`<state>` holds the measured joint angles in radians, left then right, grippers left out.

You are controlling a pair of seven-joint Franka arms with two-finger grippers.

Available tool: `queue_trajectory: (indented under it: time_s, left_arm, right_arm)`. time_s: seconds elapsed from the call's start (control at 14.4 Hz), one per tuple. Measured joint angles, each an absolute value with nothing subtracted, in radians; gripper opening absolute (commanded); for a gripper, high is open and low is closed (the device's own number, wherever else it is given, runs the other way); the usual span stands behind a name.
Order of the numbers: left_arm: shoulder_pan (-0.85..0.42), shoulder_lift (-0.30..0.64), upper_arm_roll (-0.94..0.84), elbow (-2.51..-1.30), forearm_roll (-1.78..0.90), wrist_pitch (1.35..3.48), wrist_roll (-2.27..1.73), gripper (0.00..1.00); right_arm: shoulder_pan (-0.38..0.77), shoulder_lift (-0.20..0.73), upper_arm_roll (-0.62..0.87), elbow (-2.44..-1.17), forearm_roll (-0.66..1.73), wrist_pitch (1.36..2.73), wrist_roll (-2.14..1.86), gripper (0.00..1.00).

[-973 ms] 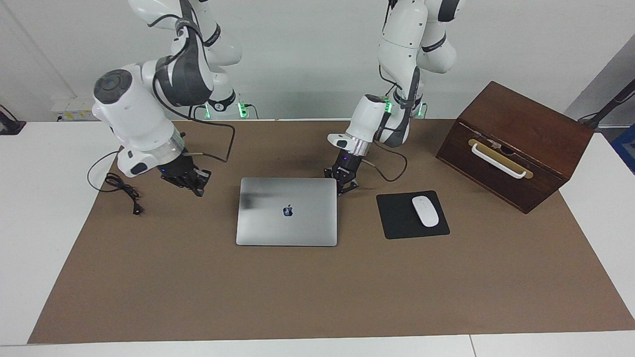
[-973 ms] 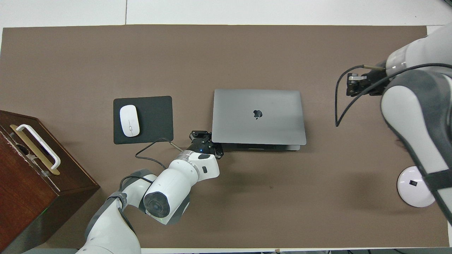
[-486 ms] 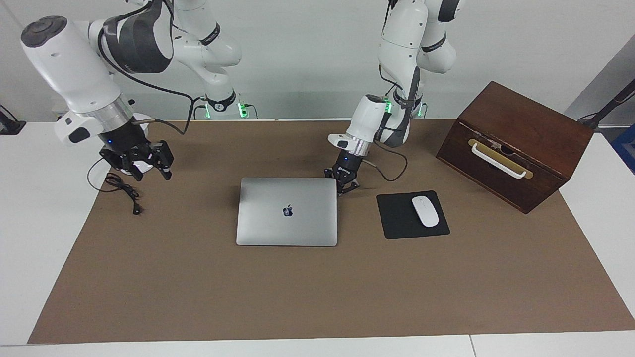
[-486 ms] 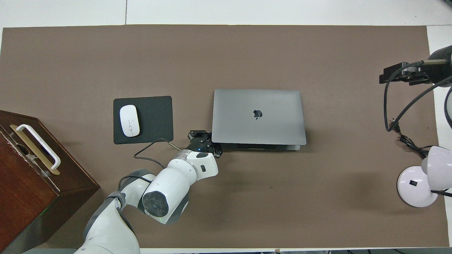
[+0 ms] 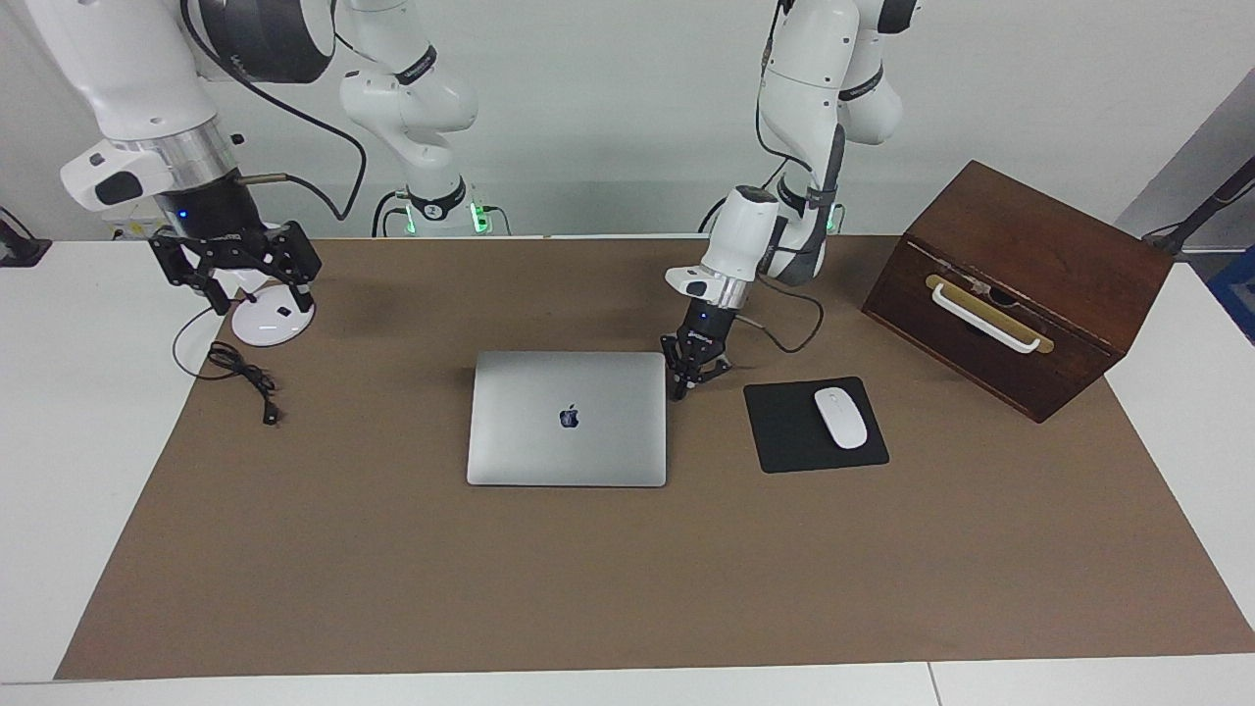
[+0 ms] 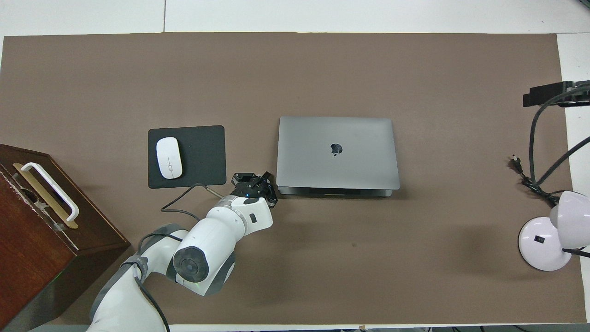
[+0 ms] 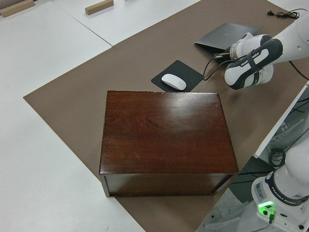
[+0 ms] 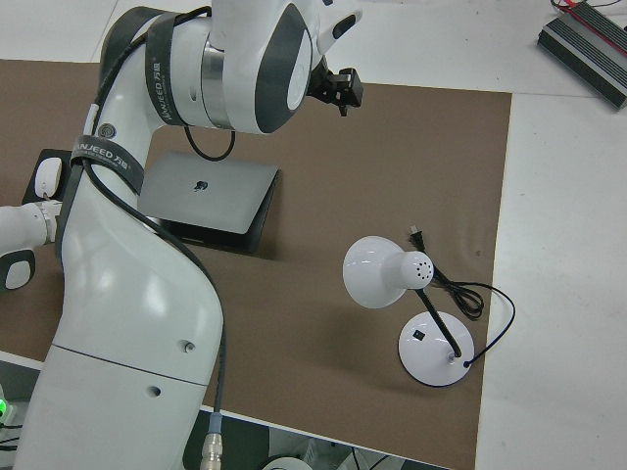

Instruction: Close laptop with both arms

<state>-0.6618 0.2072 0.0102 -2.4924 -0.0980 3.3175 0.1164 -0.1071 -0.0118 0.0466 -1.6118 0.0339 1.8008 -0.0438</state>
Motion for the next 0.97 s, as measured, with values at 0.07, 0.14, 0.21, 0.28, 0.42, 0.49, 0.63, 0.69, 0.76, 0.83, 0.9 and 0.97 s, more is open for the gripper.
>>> queue_trajectory:
  time_s: [0.07, 0.14, 0.21, 0.28, 0.42, 0.49, 0.63, 0.69, 0.76, 0.83, 0.9, 0.97]
  left_arm:
    - [-0.653, 0.148, 0.012, -2.489, -0.098, 3.202, 0.116, 0.00]
    - [-0.639, 0.075, 0.012, -2.483, -0.098, 3.067, 0.118, 0.00]
    - [-0.624, 0.000, 0.013, -2.472, -0.098, 2.930, 0.121, 0.00]
    - [-0.607, -0.075, 0.014, -2.453, -0.098, 2.786, 0.126, 0.00]
    - [-0.567, -0.186, 0.016, -2.392, -0.098, 2.516, 0.142, 0.00]
    - [-0.546, -0.225, 0.017, -2.353, -0.098, 2.392, 0.147, 0.00]
    - [-0.504, -0.273, 0.017, -2.270, -0.098, 2.184, 0.161, 0.00]
    - [-0.481, -0.287, 0.018, -2.230, -0.097, 2.098, 0.172, 0.00]
    - [-0.458, -0.297, 0.019, -2.196, -0.097, 2.030, 0.179, 0.00]
    - [-0.432, -0.305, 0.019, -2.166, -0.092, 1.976, 0.184, 0.07]
    - [-0.406, -0.311, 0.020, -2.138, -0.078, 1.929, 0.190, 0.42]
    - [-0.383, -0.315, 0.020, -2.108, -0.060, 1.885, 0.193, 0.99]
  right_arm:
    - [-0.109, -0.029, 0.047, -1.623, 0.034, 1.797, -0.044, 1.00]
    - [-0.110, -0.045, 0.047, -1.636, 0.034, 1.794, -0.044, 1.00]
    - [-0.110, -0.060, 0.047, -1.648, 0.034, 1.786, -0.044, 1.00]
    - [-0.111, -0.073, 0.047, -1.660, 0.034, 1.775, -0.044, 1.00]
    - [-0.111, -0.091, 0.048, -1.673, 0.034, 1.765, -0.046, 1.00]
    - [-0.110, -0.096, 0.051, -1.678, 0.034, 1.764, -0.046, 1.00]
    - [-0.096, -0.101, 0.062, -1.683, 0.034, 1.764, -0.046, 1.00]
    - [-0.079, -0.101, 0.065, -1.684, 0.034, 1.764, -0.046, 1.00]
    - [-0.063, -0.102, 0.068, -1.685, 0.034, 1.764, -0.045, 1.00]
    - [-0.054, -0.102, 0.070, -1.685, 0.034, 1.764, -0.044, 1.00]
    - [-0.051, -0.102, 0.071, -1.686, 0.034, 1.764, -0.044, 1.00]
    - [-0.052, -0.103, 0.069, -1.686, 0.034, 1.764, -0.044, 1.00]
